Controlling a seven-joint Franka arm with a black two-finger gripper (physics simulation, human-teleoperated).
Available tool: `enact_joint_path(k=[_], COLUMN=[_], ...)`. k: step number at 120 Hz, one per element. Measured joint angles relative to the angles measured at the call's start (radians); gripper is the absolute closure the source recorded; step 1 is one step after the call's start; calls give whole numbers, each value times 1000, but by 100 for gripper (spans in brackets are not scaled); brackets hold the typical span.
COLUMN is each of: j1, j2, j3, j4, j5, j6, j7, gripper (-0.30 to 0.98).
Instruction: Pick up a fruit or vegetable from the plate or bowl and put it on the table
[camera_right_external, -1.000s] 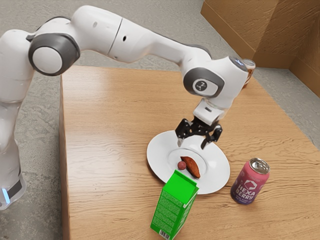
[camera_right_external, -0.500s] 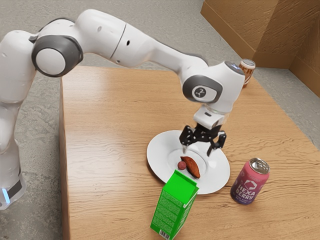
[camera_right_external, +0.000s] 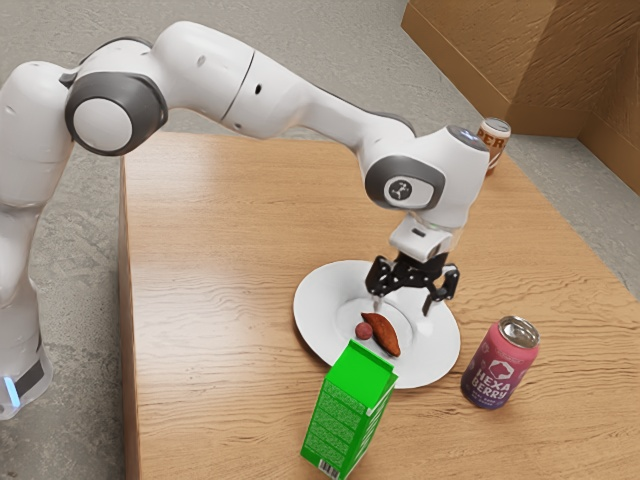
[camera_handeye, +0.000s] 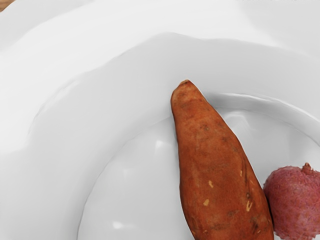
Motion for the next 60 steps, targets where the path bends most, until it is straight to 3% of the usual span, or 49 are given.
enact_joint_path(k=[60], j1=[-17], j2=[12], j3=[-3], j4=[-56], j5=[1], j6=[82], j7=[-93], gripper=[1])
